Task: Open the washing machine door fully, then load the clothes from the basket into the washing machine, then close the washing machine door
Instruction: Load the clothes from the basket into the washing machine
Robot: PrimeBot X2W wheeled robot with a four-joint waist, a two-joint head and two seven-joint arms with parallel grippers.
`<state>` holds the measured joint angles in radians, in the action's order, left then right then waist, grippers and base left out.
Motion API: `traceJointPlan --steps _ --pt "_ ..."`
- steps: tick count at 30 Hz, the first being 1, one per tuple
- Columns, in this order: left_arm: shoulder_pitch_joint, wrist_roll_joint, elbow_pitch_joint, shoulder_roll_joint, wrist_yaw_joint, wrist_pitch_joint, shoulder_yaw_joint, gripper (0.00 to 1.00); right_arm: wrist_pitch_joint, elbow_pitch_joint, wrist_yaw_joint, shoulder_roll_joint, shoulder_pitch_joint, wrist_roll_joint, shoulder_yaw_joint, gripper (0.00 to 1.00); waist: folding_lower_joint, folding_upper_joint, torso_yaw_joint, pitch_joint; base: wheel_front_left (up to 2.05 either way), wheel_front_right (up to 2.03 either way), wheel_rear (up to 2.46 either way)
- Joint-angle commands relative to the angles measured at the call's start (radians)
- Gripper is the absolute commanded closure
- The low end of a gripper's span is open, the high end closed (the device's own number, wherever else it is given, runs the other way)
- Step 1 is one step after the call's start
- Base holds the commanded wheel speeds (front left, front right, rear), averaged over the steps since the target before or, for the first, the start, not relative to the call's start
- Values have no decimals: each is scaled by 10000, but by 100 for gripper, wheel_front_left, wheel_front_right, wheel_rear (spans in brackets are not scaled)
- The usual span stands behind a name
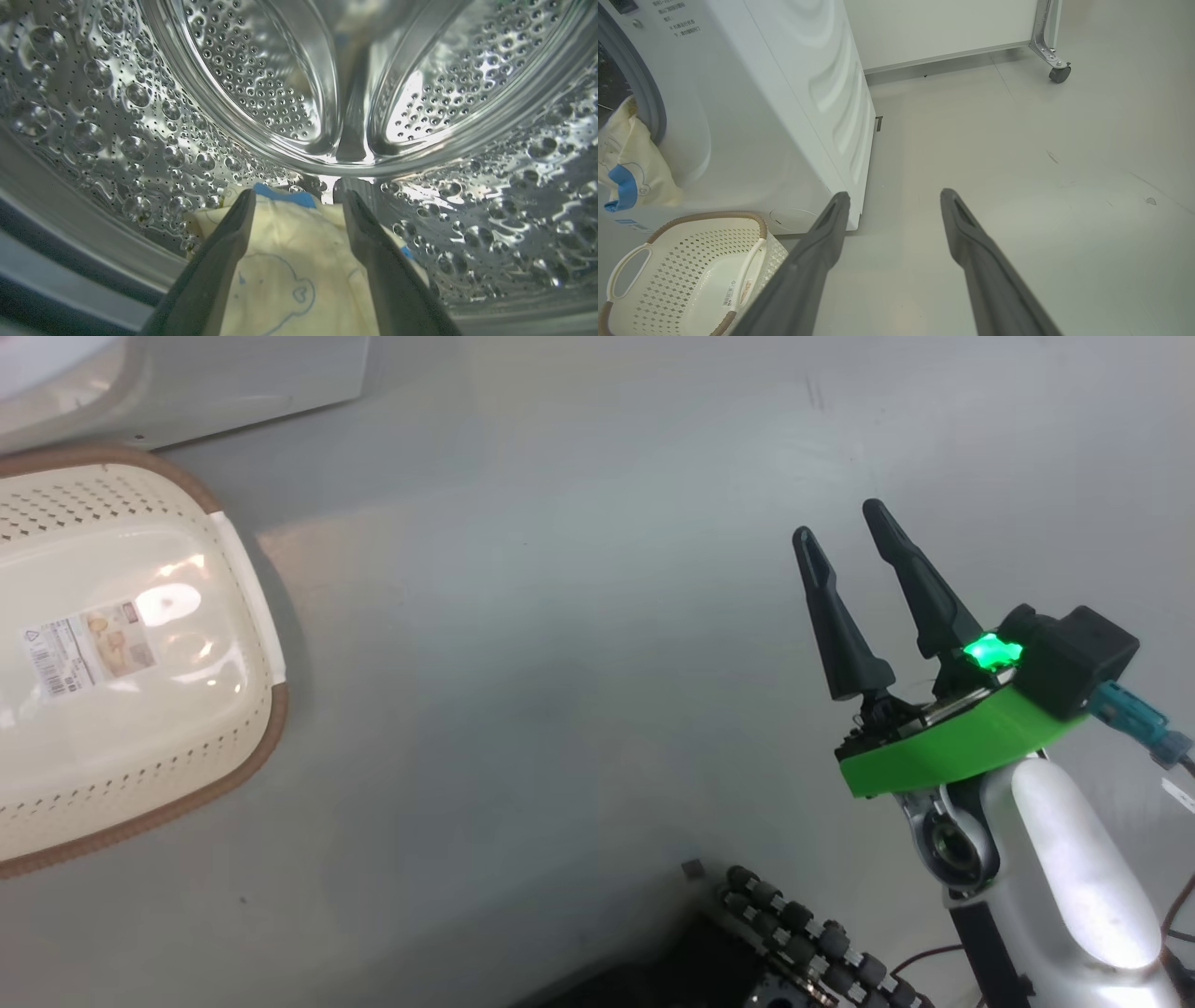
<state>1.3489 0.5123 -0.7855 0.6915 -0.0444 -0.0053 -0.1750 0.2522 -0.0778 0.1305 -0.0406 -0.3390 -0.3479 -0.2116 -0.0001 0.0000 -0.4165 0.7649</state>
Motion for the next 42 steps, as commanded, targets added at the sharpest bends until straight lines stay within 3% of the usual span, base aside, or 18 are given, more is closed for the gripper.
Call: traceJointPlan --steps 1,14,30,42 --pt "-303 64 278 435 -90 -105 181 0 95 214 2 -96 90 60 -48 0 1 0 118 -138 0 0 0" --pt "-3786 476 1692 -254 -713 -1622 430 0 95 24 2 -96 398 493 303 0 1 0 684 -1168 0 0 0" --pt "-9728 155 6732 -1751 -2621 -2422 156 0 51 -222 2 -96 1219 1335 1018 0 1 0 1862 -3093 0 0 0" --pt "-11933 -3 7956 -2541 -3095 -2506 -390 0 -633 154 2 -96 1877 2077 1427 0 1 0 2653 -4574 0 0 0"
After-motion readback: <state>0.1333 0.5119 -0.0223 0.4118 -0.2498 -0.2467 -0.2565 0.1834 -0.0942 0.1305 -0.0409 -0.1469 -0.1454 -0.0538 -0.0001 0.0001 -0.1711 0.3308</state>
